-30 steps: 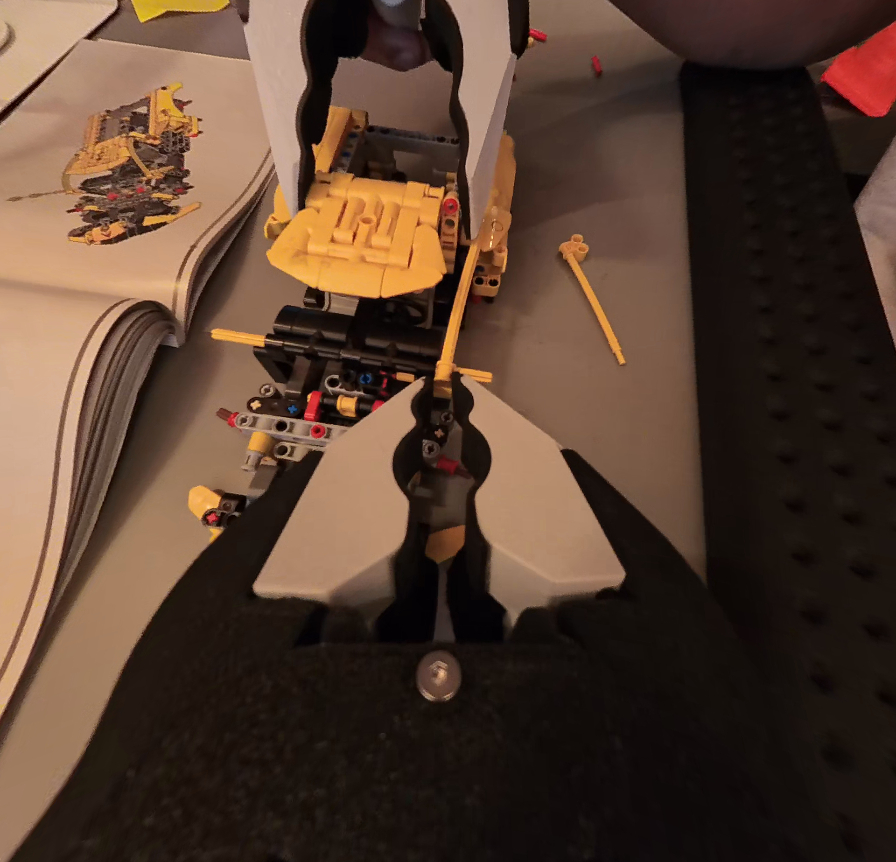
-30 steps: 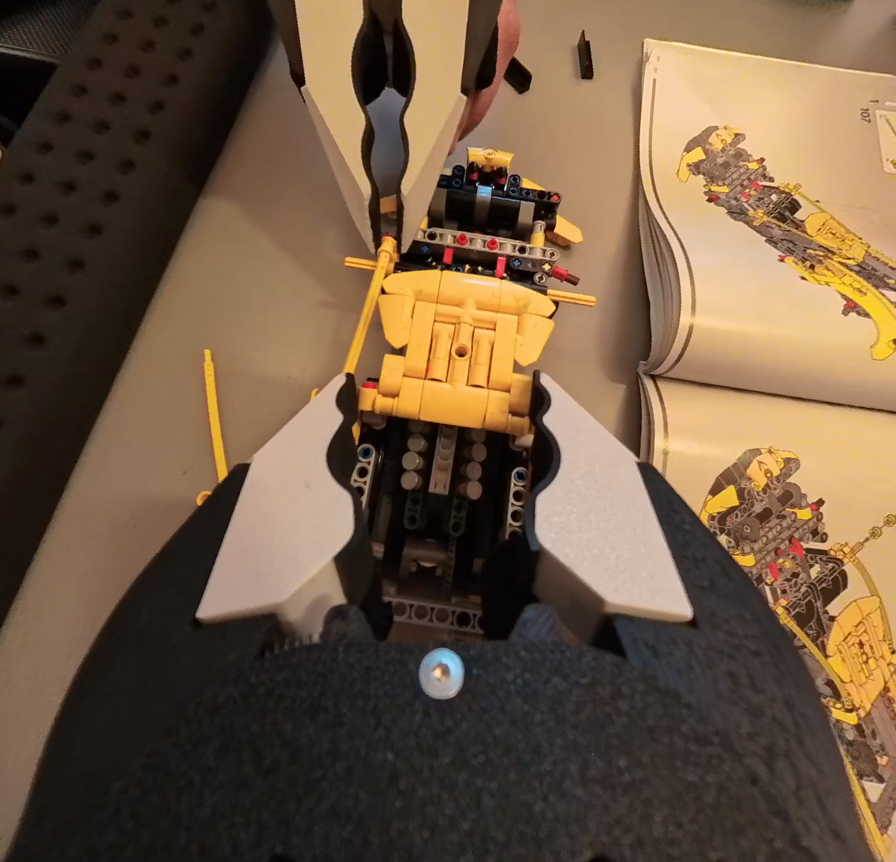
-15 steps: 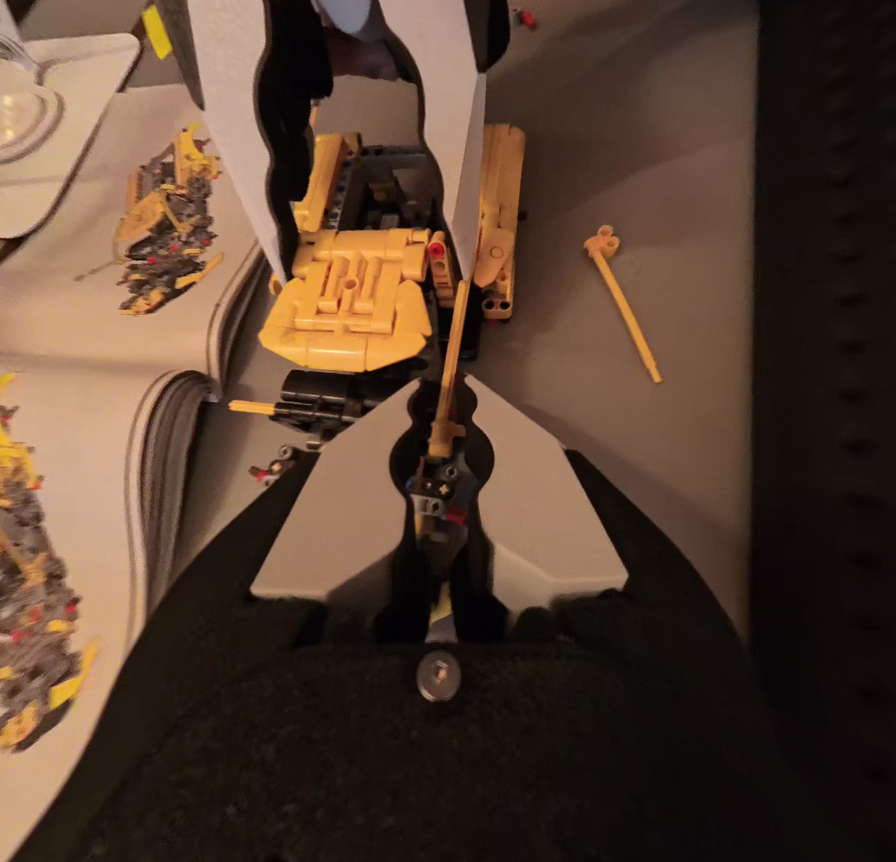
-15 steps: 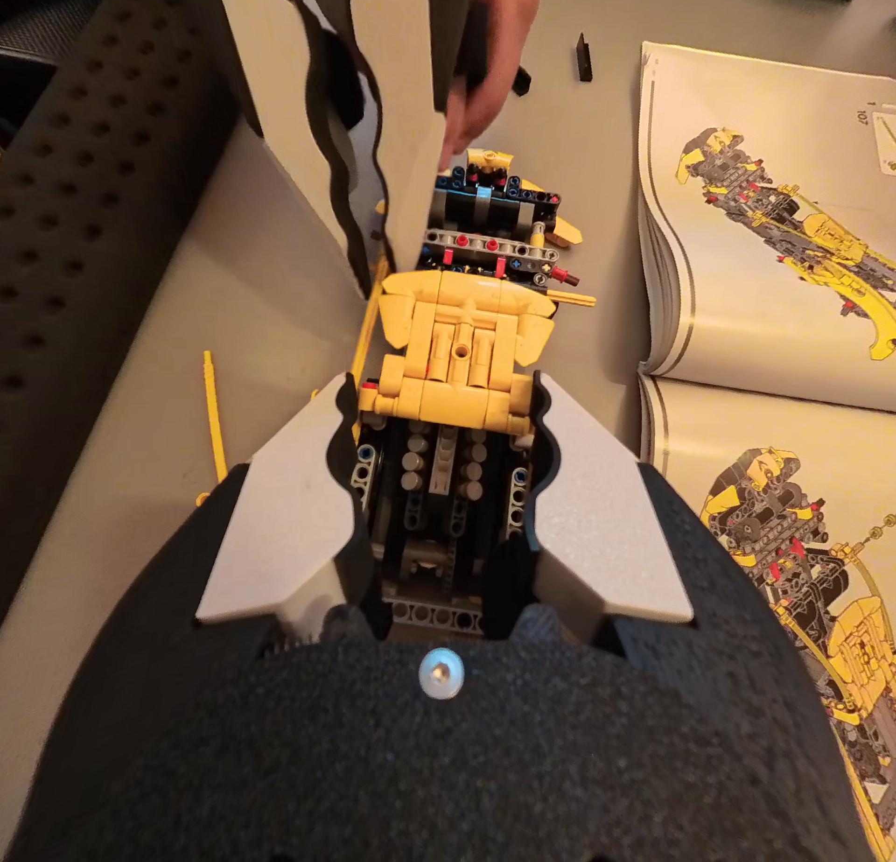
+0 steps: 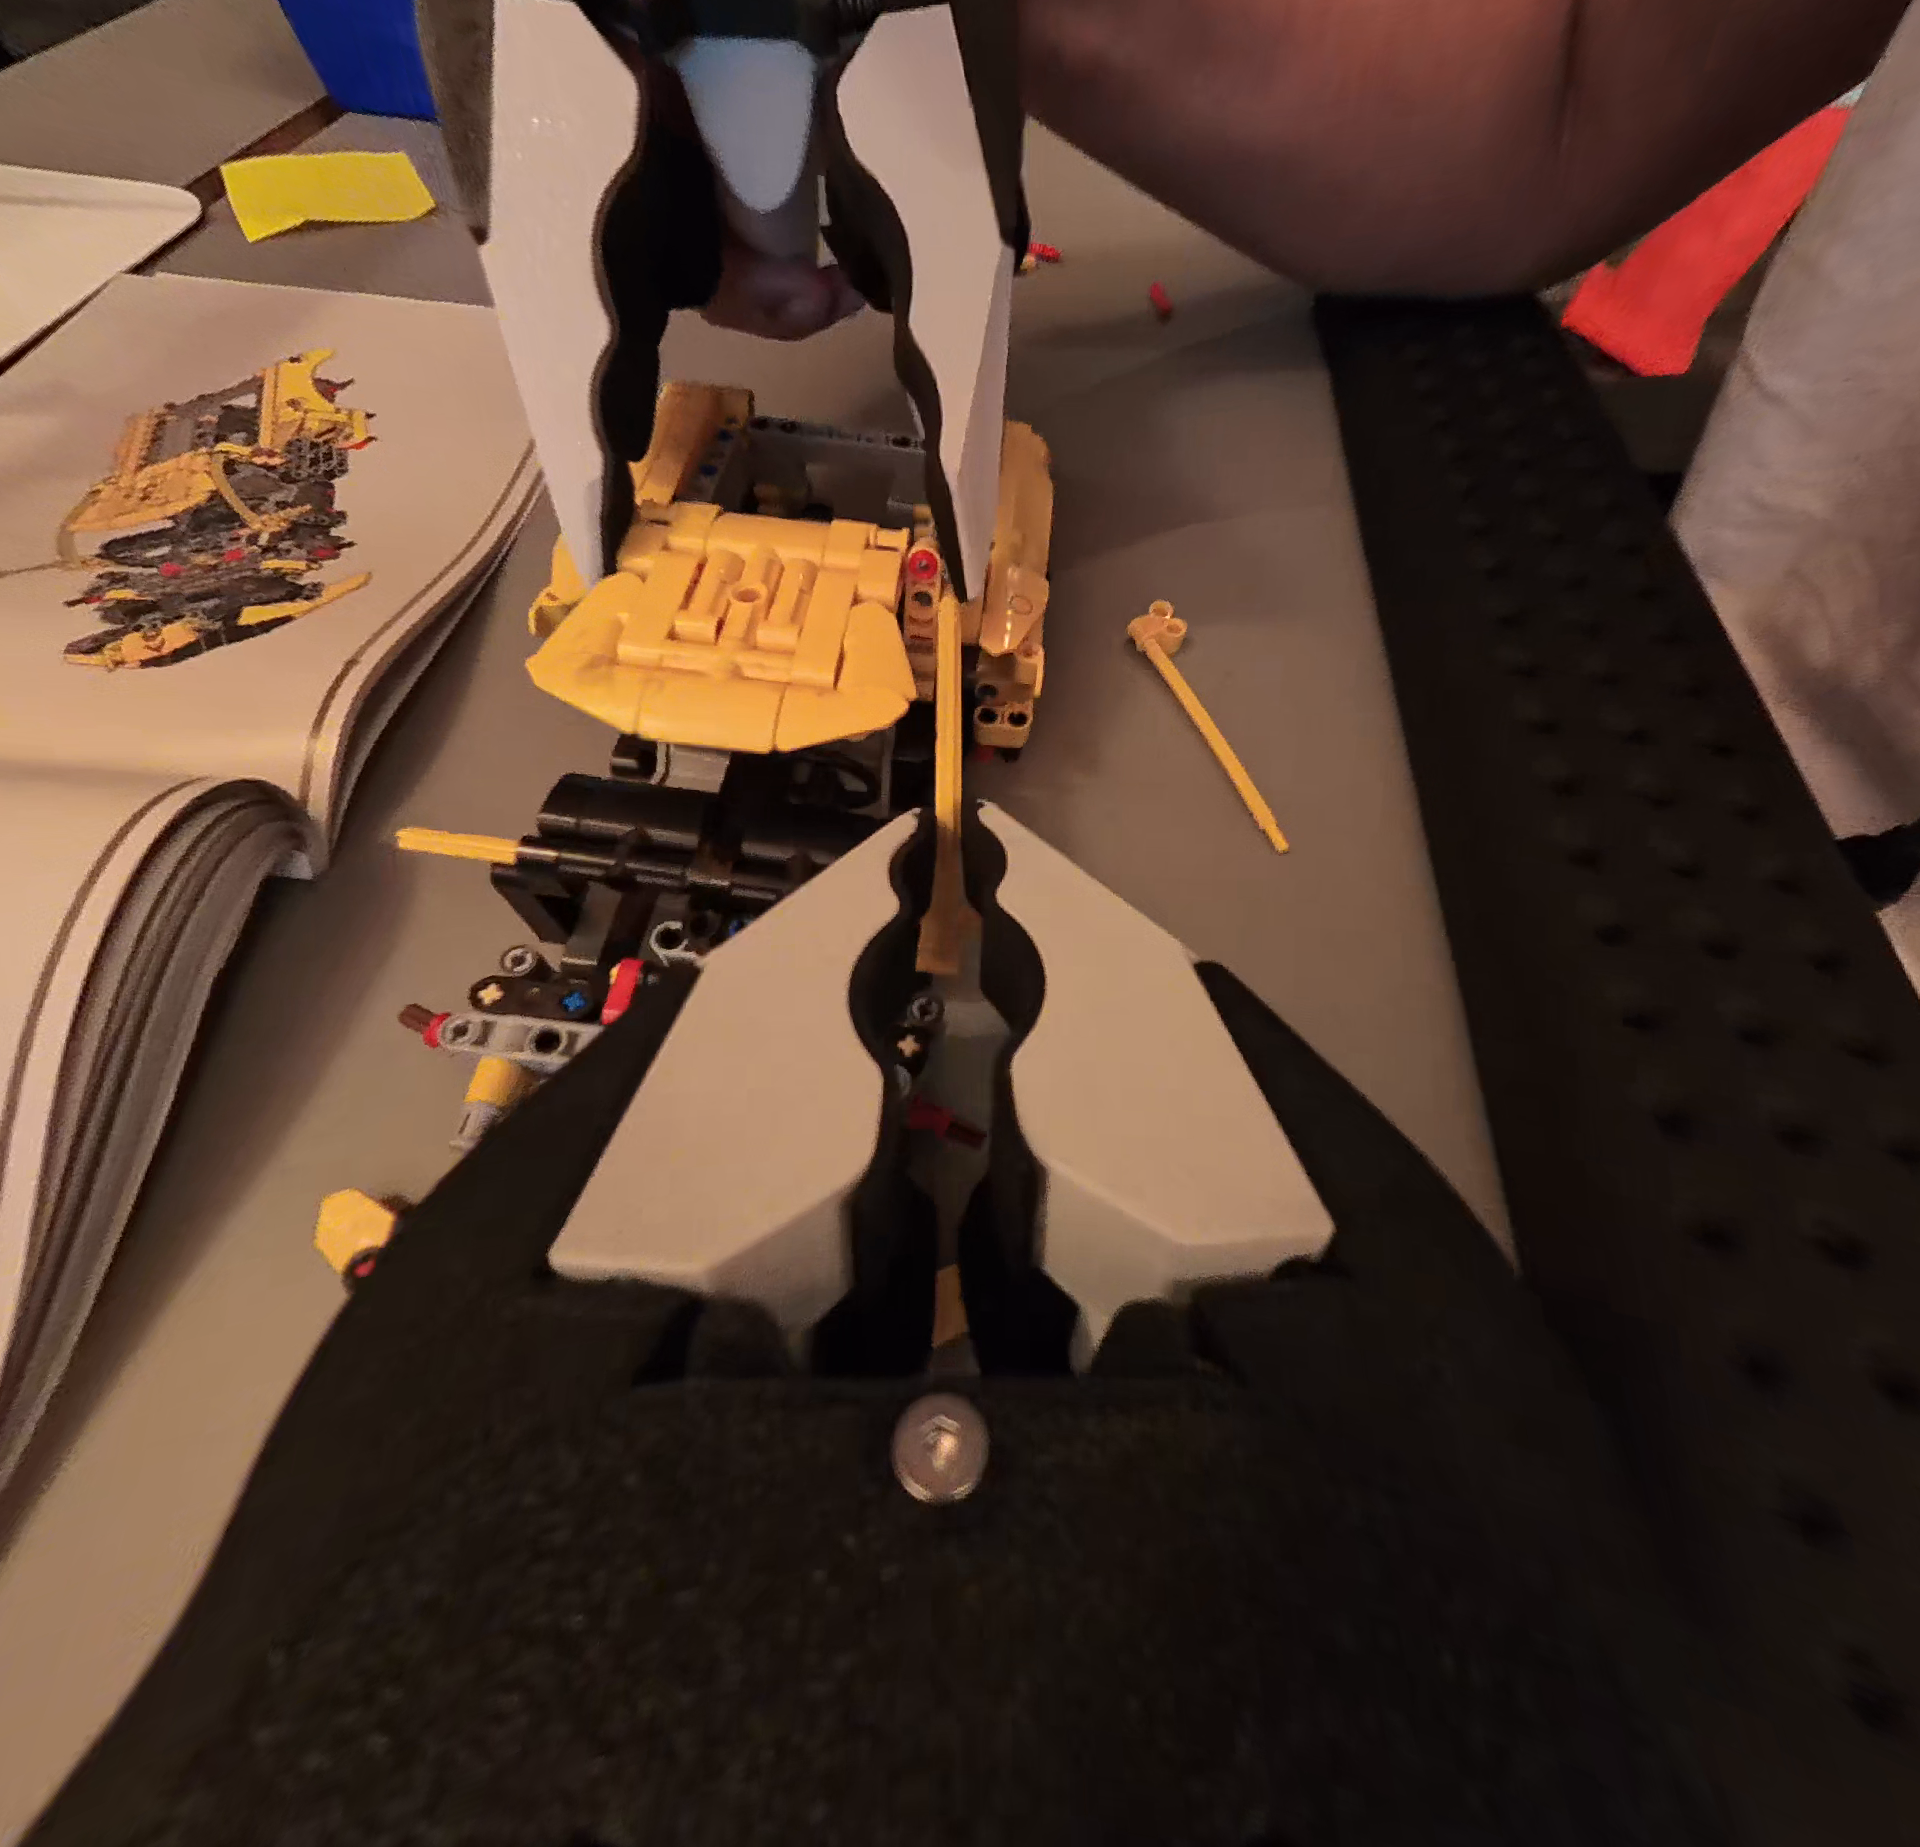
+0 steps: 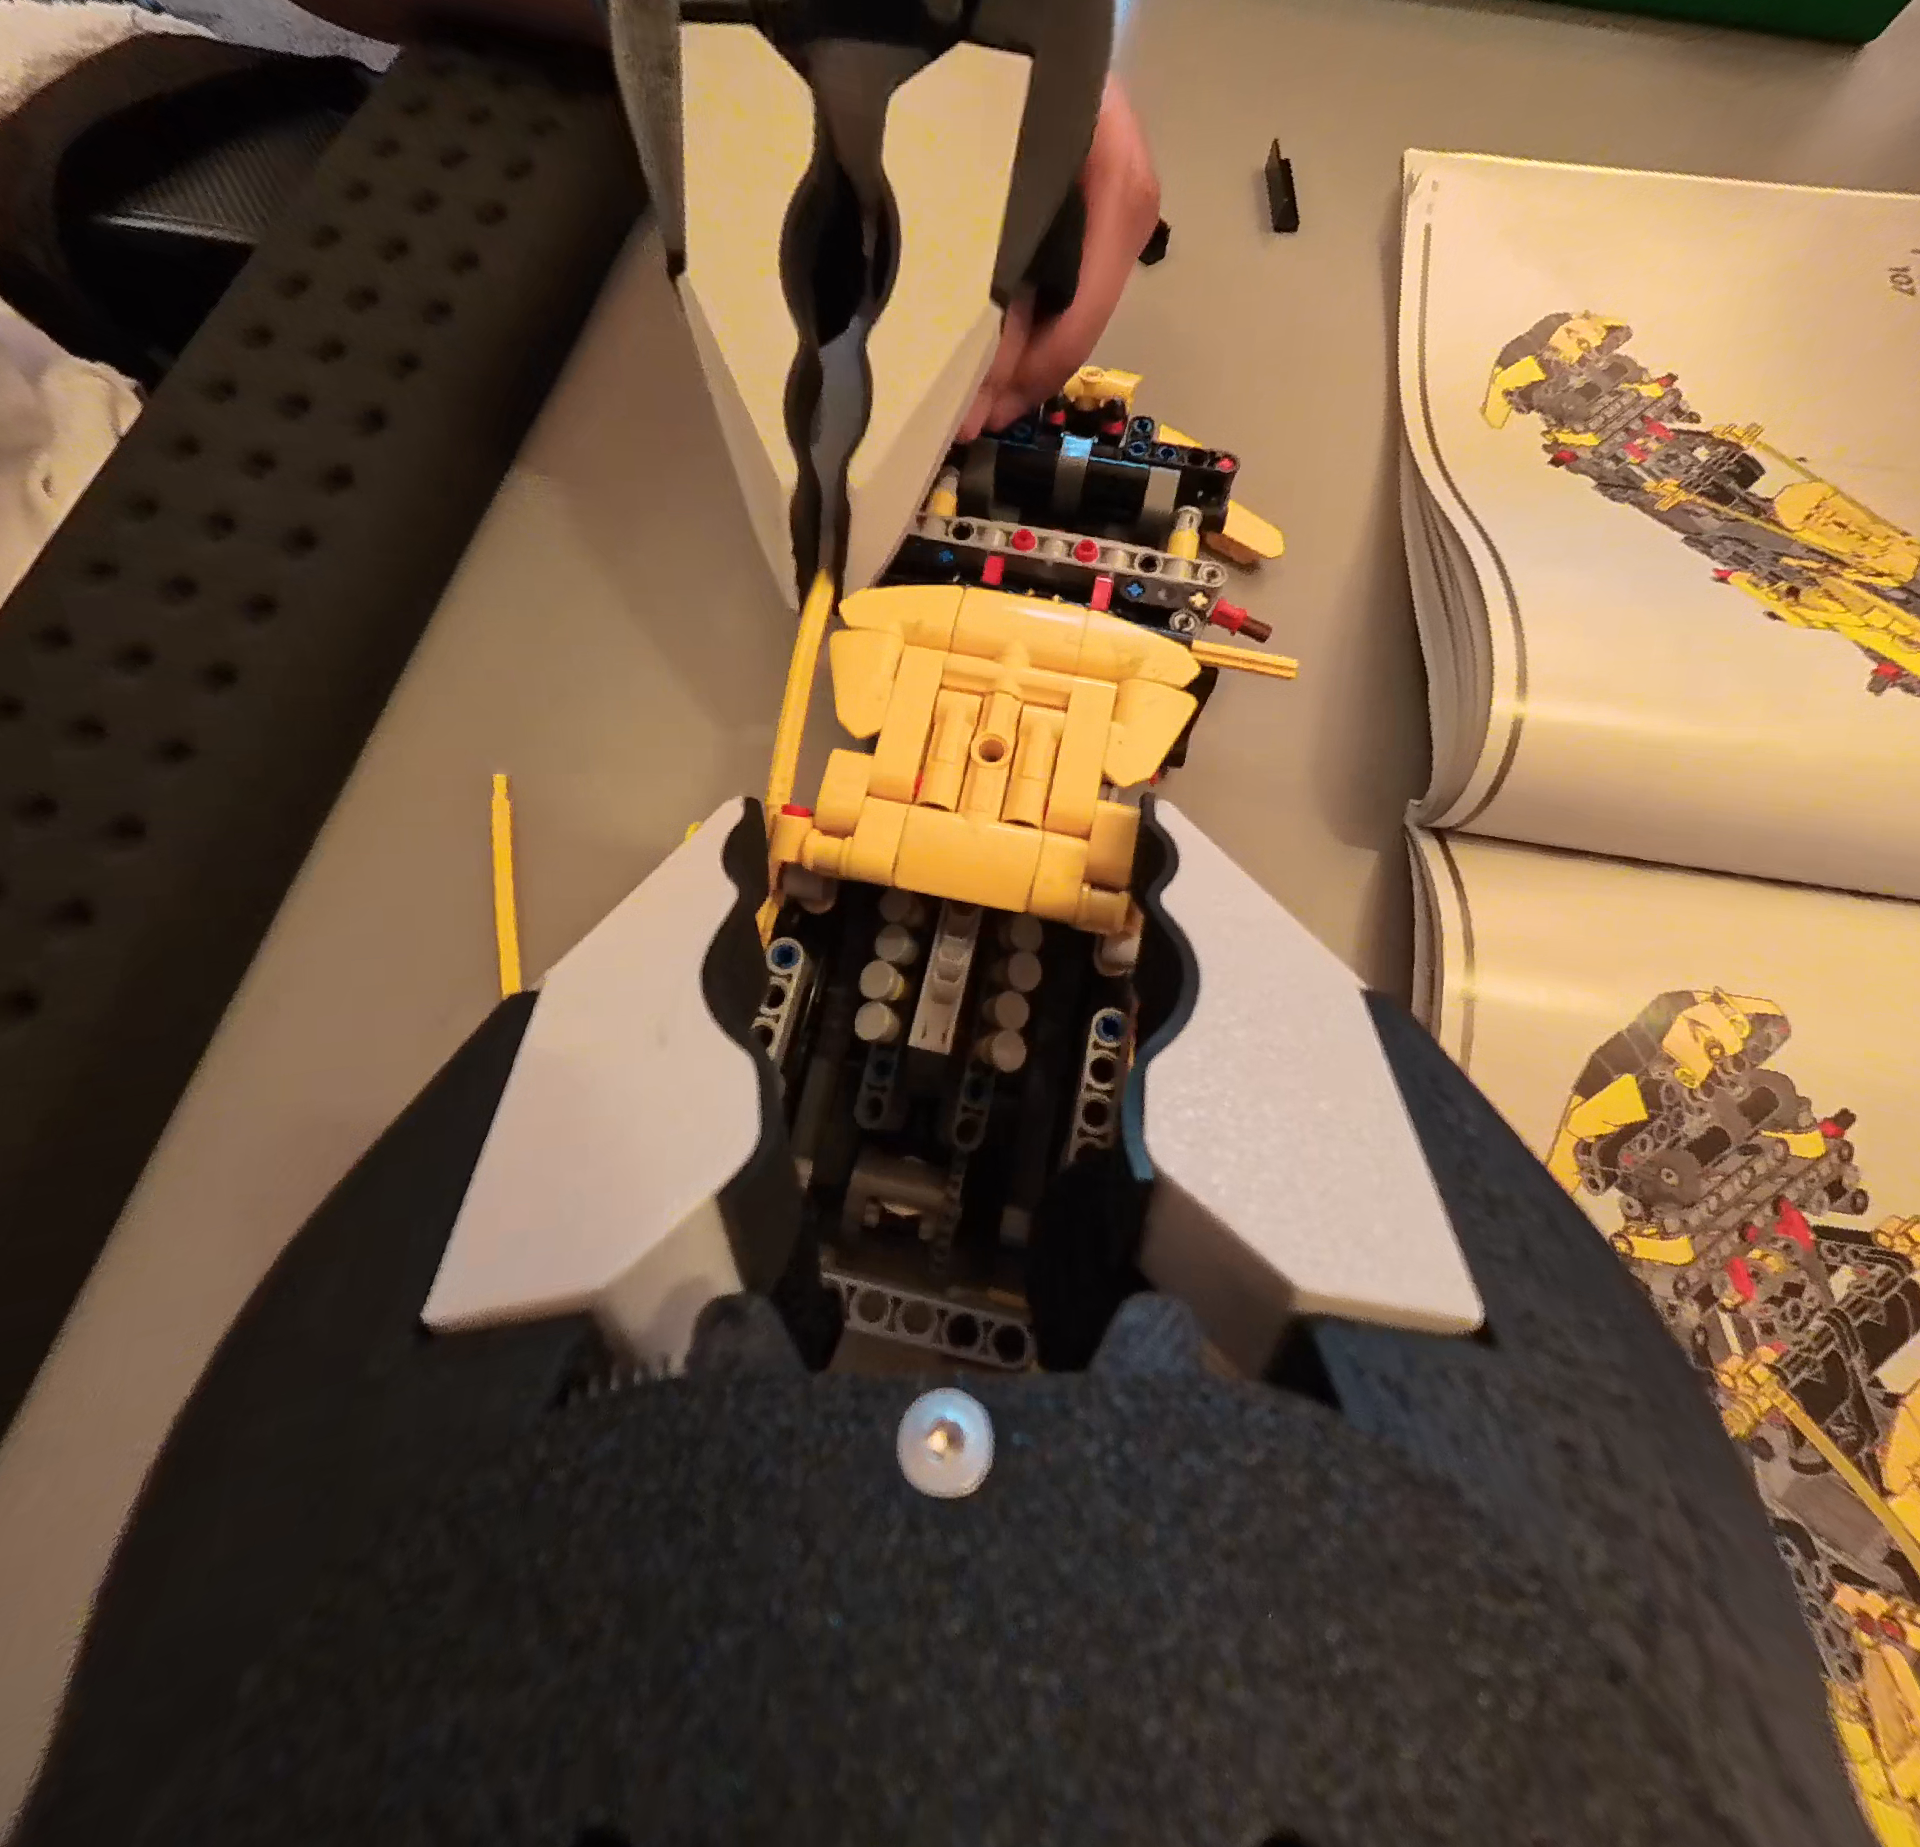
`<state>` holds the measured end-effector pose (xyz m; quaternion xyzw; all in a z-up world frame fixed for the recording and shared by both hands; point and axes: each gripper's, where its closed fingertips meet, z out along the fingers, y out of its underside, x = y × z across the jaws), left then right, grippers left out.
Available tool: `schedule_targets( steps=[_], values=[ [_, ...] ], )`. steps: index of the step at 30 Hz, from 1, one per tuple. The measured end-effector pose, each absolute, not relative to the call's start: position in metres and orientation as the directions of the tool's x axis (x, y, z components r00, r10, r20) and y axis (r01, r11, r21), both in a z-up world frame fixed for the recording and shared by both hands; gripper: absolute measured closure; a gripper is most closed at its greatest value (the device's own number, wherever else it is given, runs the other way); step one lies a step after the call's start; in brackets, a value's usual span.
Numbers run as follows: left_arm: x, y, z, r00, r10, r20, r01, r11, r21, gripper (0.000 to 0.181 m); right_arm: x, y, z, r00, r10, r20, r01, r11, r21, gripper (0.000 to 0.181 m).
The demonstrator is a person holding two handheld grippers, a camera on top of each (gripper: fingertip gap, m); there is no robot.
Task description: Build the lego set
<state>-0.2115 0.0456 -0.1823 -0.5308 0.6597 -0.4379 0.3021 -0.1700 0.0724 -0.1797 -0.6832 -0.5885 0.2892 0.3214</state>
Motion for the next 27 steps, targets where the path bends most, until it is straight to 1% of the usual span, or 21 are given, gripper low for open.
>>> schedule_targets(
  steps=[6, 13, 18, 19, 20, 22, 23, 24, 25, 27],
  values=[
    [-0.215, 0.044, -0.181, -0.284, -0.953, 0.108, -0.42, 0.023, -0.907, 0.177, -0.171, 0.072, -0.179, 0.136, 0.99, -0.03, 0.605, -0.107, -0.789, 0.112],
    [-0.221, 0.048, -0.176, -0.317, -0.915, 0.25, -0.407, -0.106, -0.907, 0.178, -0.171, 0.072, -0.179, 0.124, 0.991, -0.044, 0.584, -0.109, -0.805, 0.113],
    [-0.22, 0.047, -0.177, -0.314, -0.924, 0.219, -0.406, -0.078, -0.911, 0.177, -0.171, 0.072, -0.177, 0.126, 0.991, -0.054, 0.597, -0.119, -0.794, 0.112],
    [-0.219, 0.047, -0.178, -0.313, -0.924, 0.219, -0.406, -0.078, -0.91, 0.178, -0.17, 0.074, -0.176, 0.145, 0.988, -0.052, 0.602, -0.13, -0.787, 0.108],
    [-0.219, 0.046, -0.178, -0.312, -0.925, 0.218, -0.407, -0.077, -0.91, 0.177, -0.169, 0.075, -0.171, 0.163, 0.986, -0.036, 0.607, -0.129, -0.784, 0.109],
    [-0.219, 0.046, -0.178, -0.312, -0.924, 0.22, -0.408, -0.079, -0.909, 0.178, -0.173, 0.07, -0.15, 0.183, 0.983, 0.013, 0.575, -0.096, -0.813, 0.122],
    [-0.219, 0.046, -0.178, -0.312, -0.923, 0.224, -0.408, -0.082, -0.909, 0.178, -0.176, 0.067, -0.138, 0.204, 0.978, 0.042, 0.543, -0.077, -0.836, 0.132],
    [-0.219, 0.046, -0.178, -0.312, -0.923, 0.227, -0.409, -0.085, -0.909, 0.178, -0.181, 0.061, -0.129, 0.217, 0.975, 0.043, 0.513, -0.076, -0.855, 0.146],
    [-0.219, 0.046, -0.178, -0.312, -0.922, 0.229, -0.41, -0.086, -0.908, 0.177, -0.185, 0.056, -0.127, 0.229, 0.973, 0.03, 0.499, -0.091, -0.862, 0.153],
    [-0.219, 0.046, -0.178, -0.313, -0.921, 0.231, -0.411, -0.088, -0.907, 0.177, -0.186, 0.054, -0.139, 0.275, 0.96, 0.045, 0.543, -0.117, -0.831, 0.153]
  ],
)
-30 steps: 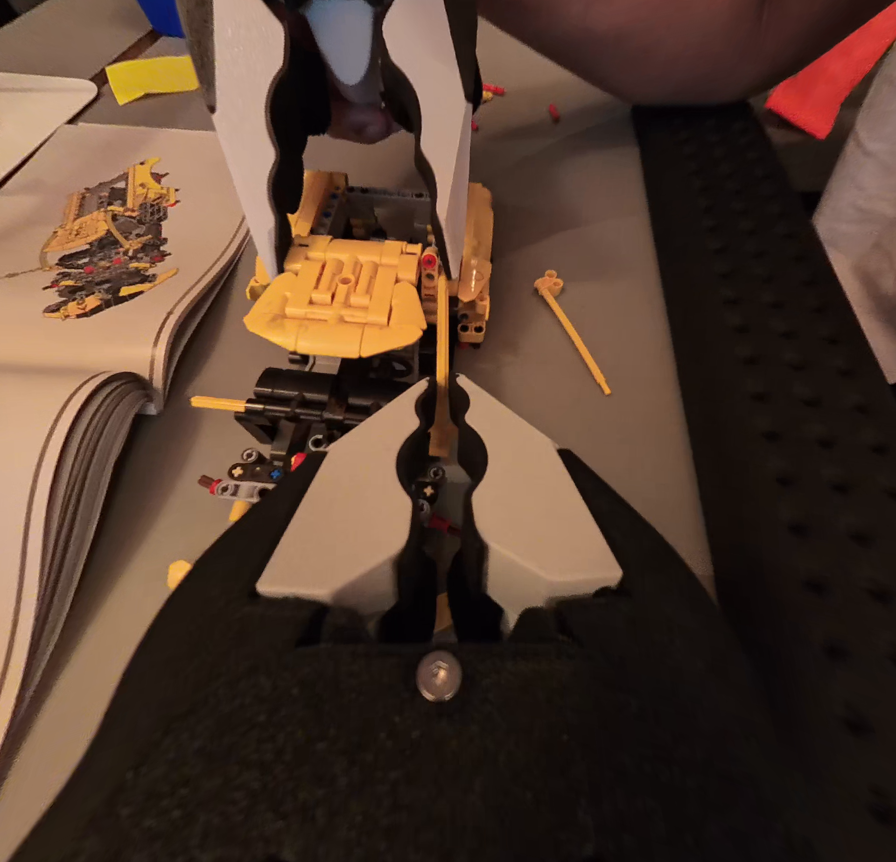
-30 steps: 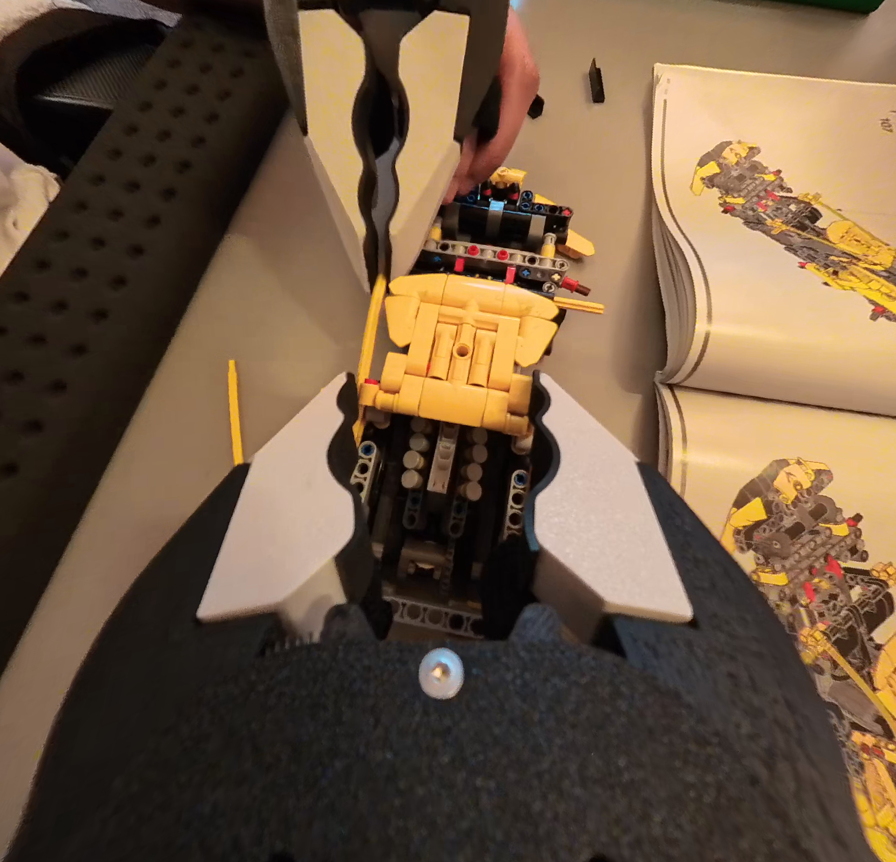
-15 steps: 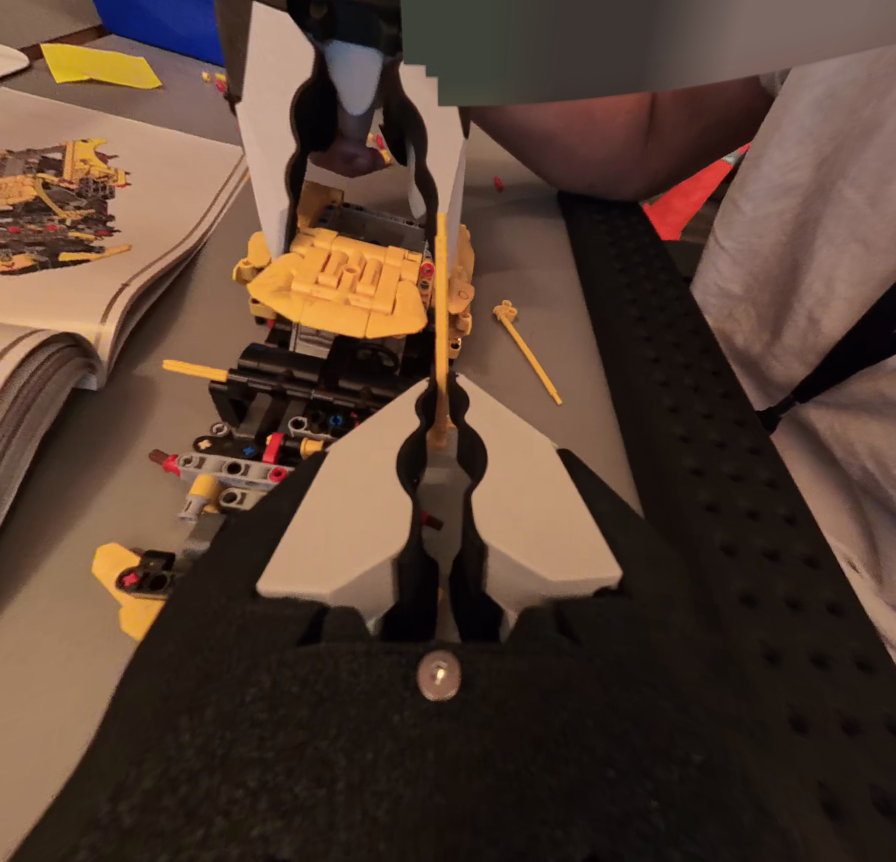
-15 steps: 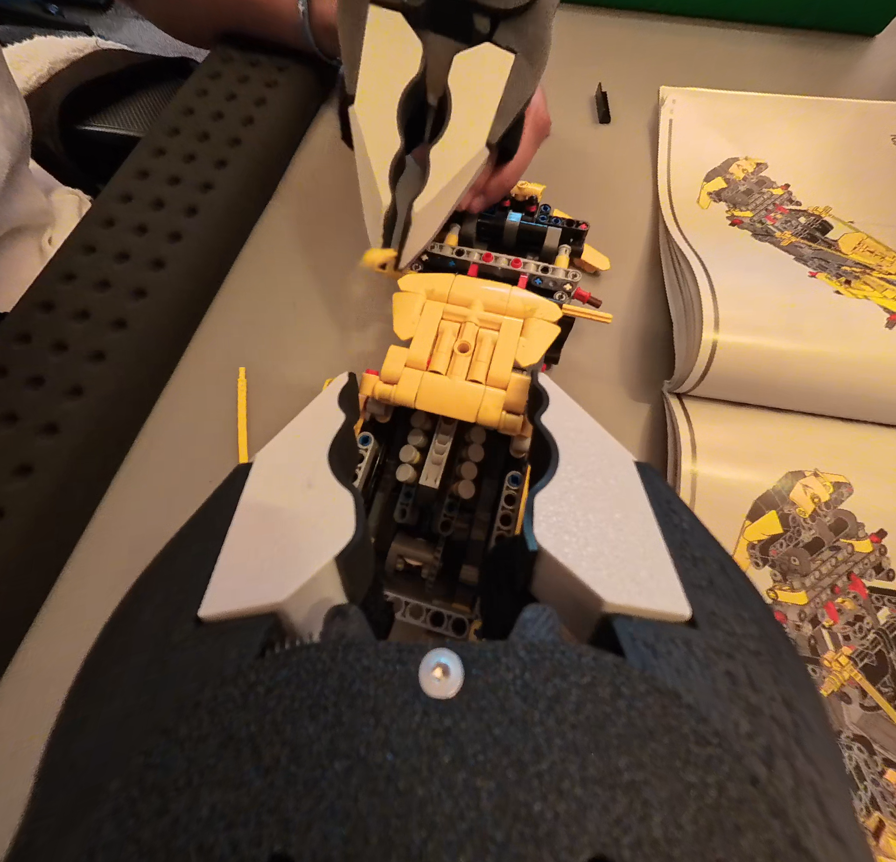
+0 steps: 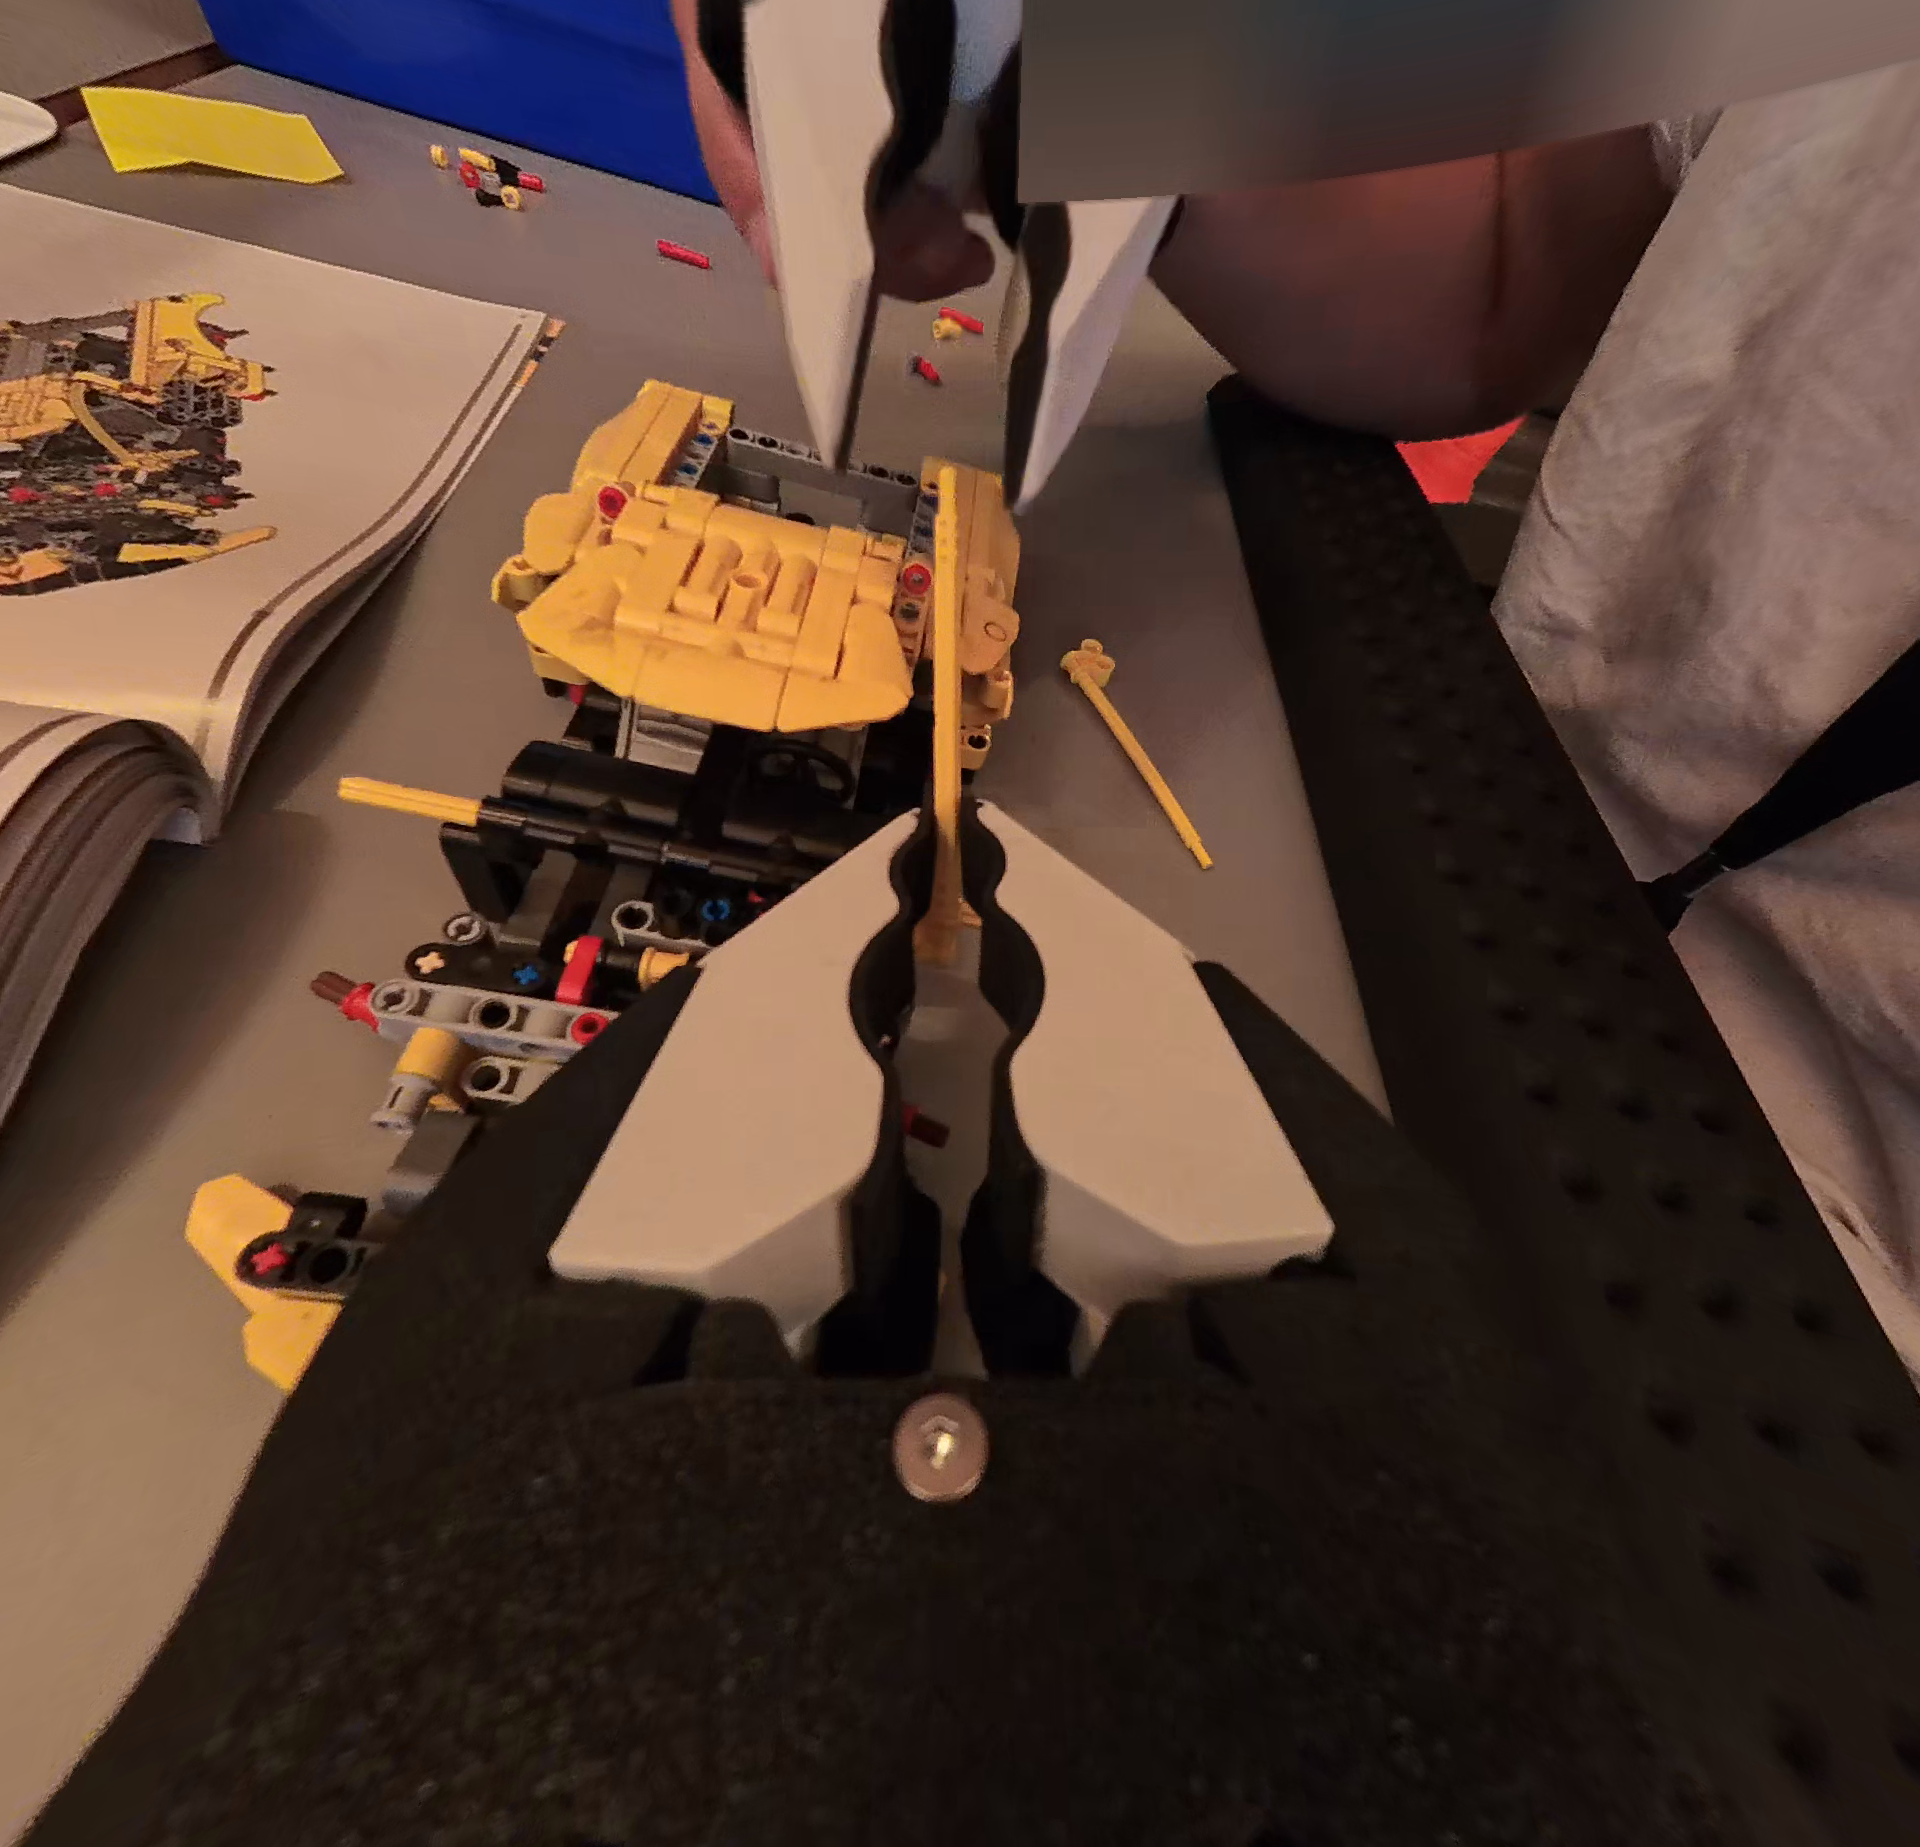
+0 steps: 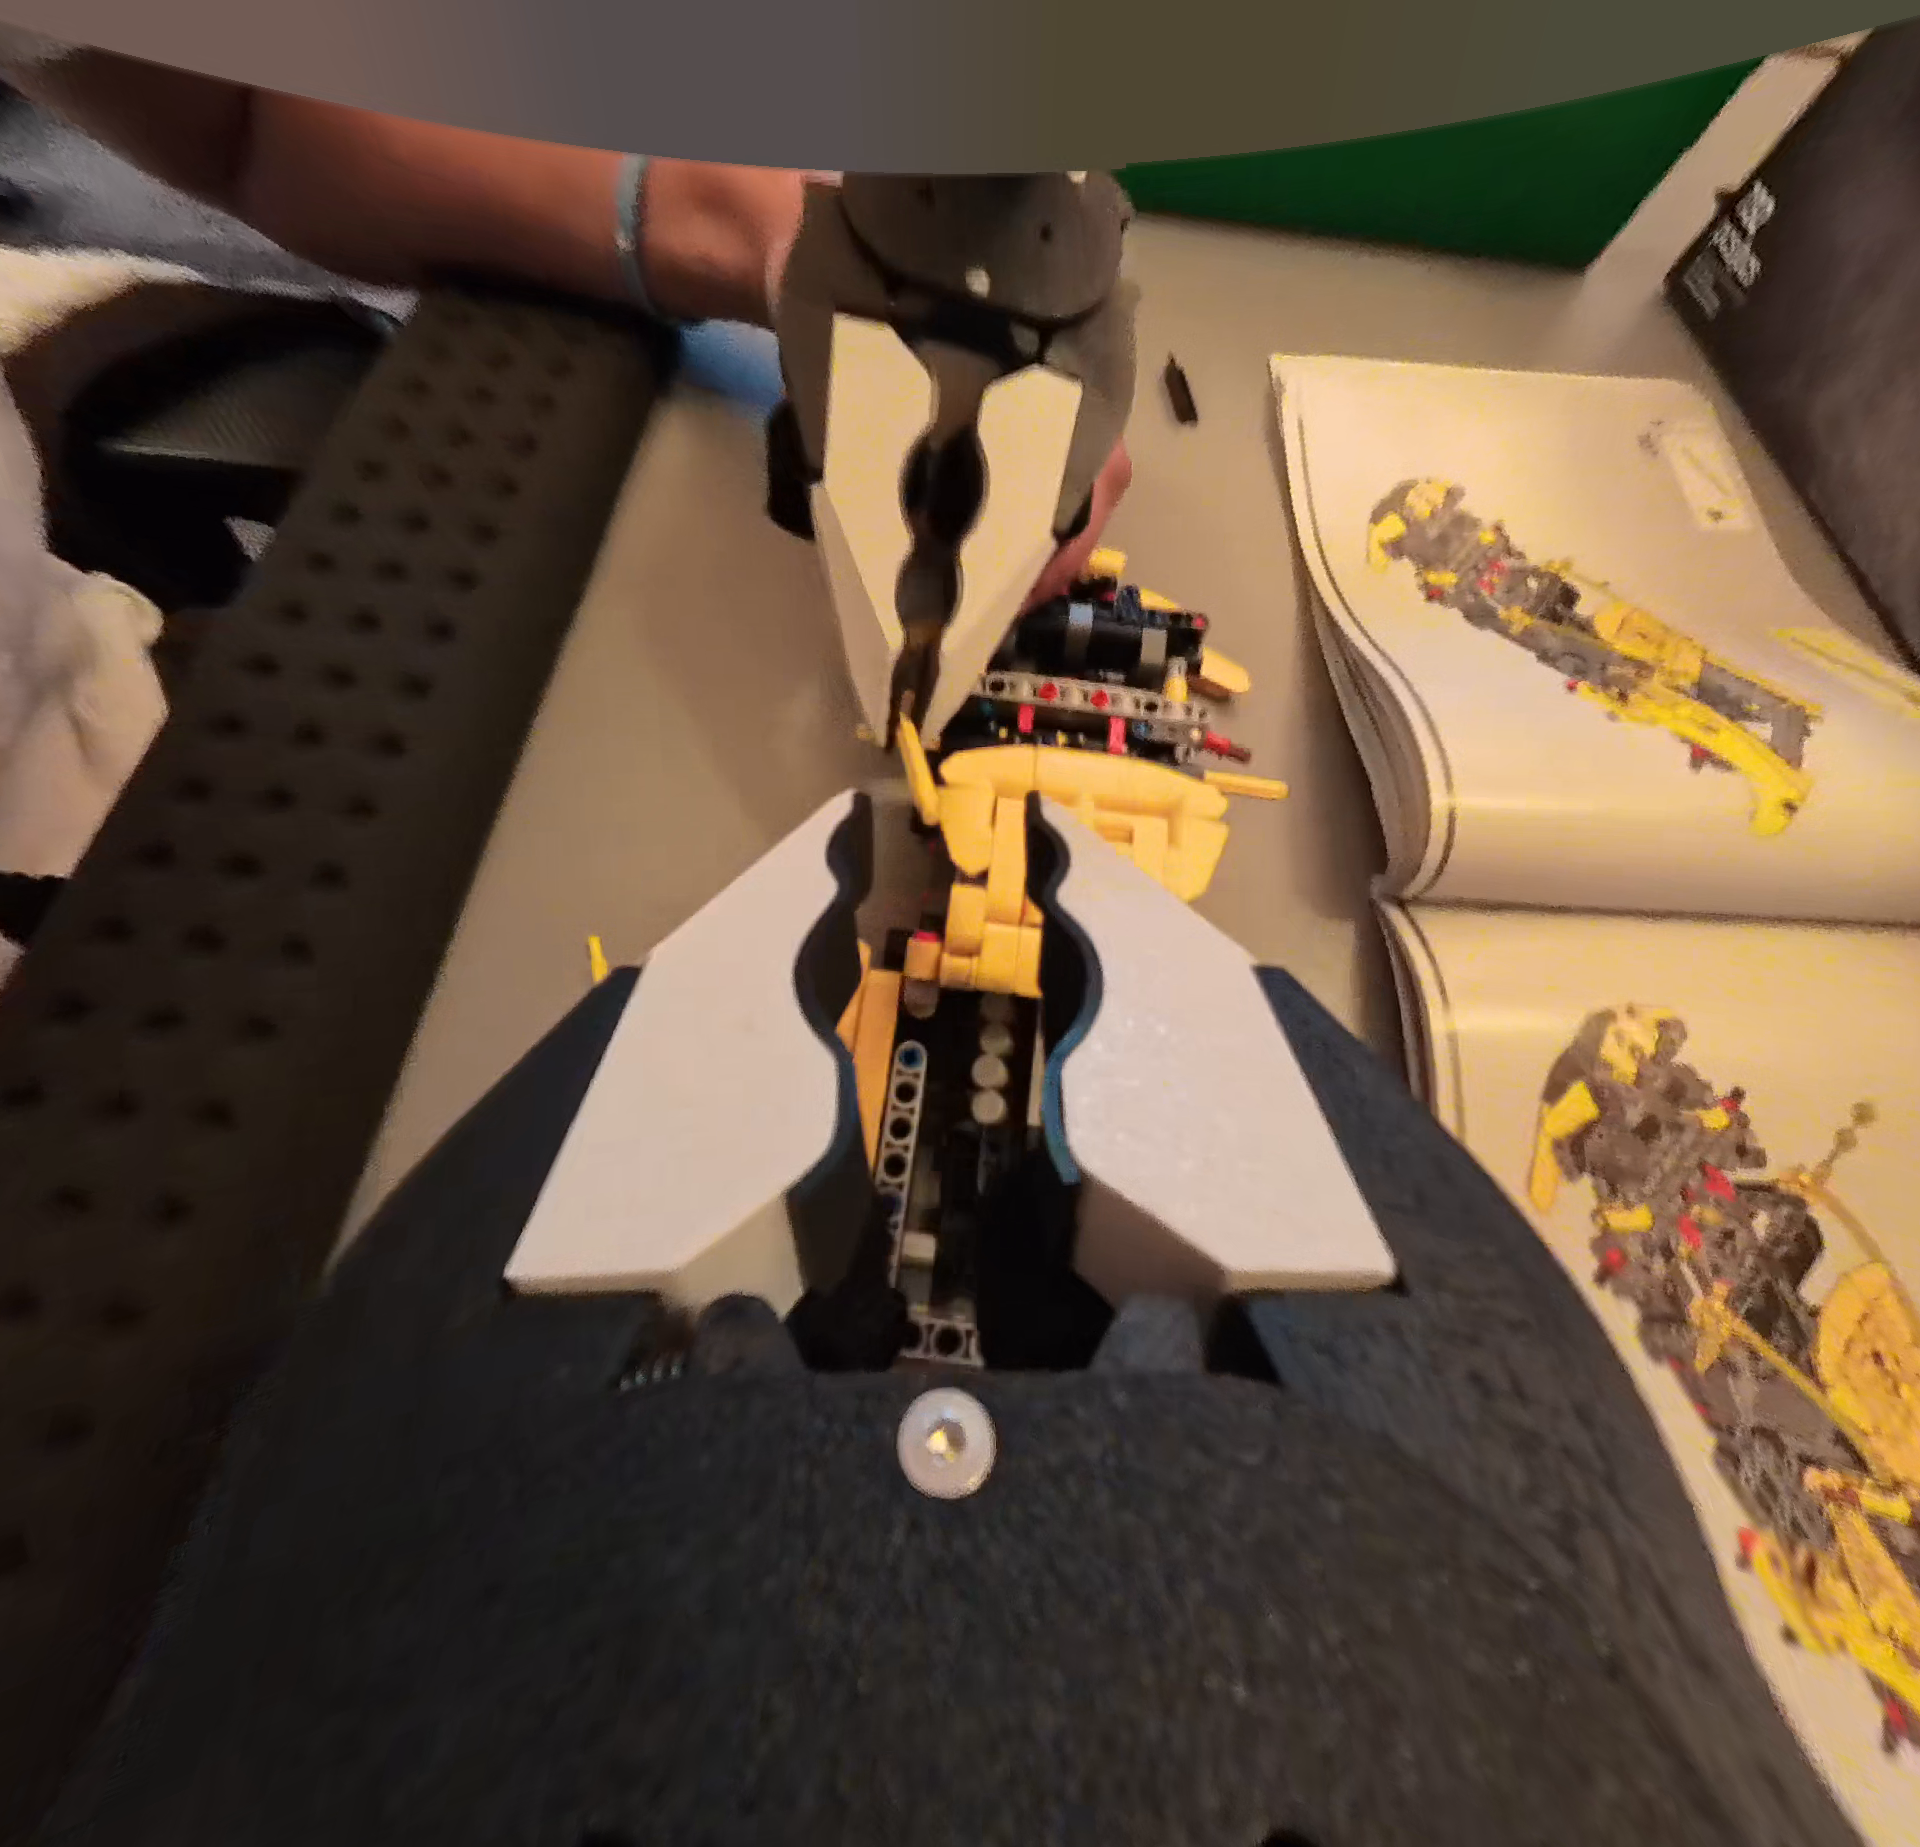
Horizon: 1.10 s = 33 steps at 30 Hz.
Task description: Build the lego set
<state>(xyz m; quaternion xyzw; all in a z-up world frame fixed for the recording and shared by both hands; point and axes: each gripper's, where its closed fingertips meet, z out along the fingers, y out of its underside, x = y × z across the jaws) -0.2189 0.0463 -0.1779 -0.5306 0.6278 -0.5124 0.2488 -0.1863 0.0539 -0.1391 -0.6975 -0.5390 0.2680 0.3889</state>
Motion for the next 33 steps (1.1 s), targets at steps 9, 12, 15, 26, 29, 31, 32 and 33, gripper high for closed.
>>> schedule_targets(
  steps=[9, 12, 15, 26, 29, 31, 32, 33],
  values=[
    [-0.219, 0.048, -0.178, -0.292, -0.923, 0.252, -0.416, -0.115, -0.902, 0.177, -0.191, 0.052, -0.157, 0.308, 0.951, 0.013, 0.568, -0.173, -0.805, 0.178],
    [-0.218, 0.047, -0.178, -0.282, -0.926, 0.252, -0.417, -0.118, -0.901, 0.177, -0.193, 0.049, -0.15, 0.347, 0.938, -0.006, 0.514, -0.195, -0.835, 0.177],
    [-0.217, 0.047, -0.178, -0.275, -0.928, 0.253, -0.427, -0.118, -0.897, 0.177, -0.183, 0.045, -0.155, 0.456, 0.89, -0.006, 0.505, -0.264, -0.822, 0.155],
    [-0.213, 0.041, -0.18, -0.218, -0.931, 0.293, -0.488, -0.156, -0.859, 0.177, -0.149, 0.026, -0.201, 0.563, 0.761, 0.323, 0.713, -0.25, -0.655, 0.144],
    [-0.201, 0.023, -0.178, -0.173, -0.926, 0.336, -0.497, -0.212, -0.841, 0.177, -0.129, 0.015, -0.201, 0.416, 0.854, 0.312, 0.785, -0.164, -0.597, 0.146],
    [-0.184, 0.007, -0.178, -0.115, -0.929, 0.351, -0.487, -0.255, -0.835, 0.177, -0.11, 0.01, -0.201, 0.337, 0.907, 0.251, 0.798, -0.134, -0.588, 0.146],
    [-0.173, 0.0, -0.178, -0.073, -0.933, 0.351, -0.478, -0.276, -0.834, 0.177, -0.101, 0.009, -0.201, 0.306, 0.922, 0.236, 0.797, -0.112, -0.594, 0.145],
    [-0.162, -0.006, -0.178, -0.034, -0.937, 0.348, -0.47, -0.293, -0.833, 0.177, -0.09, 0.012, -0.2, 0.319, 0.919, 0.231, 0.796, -0.128, -0.592, 0.143]
  ],
)
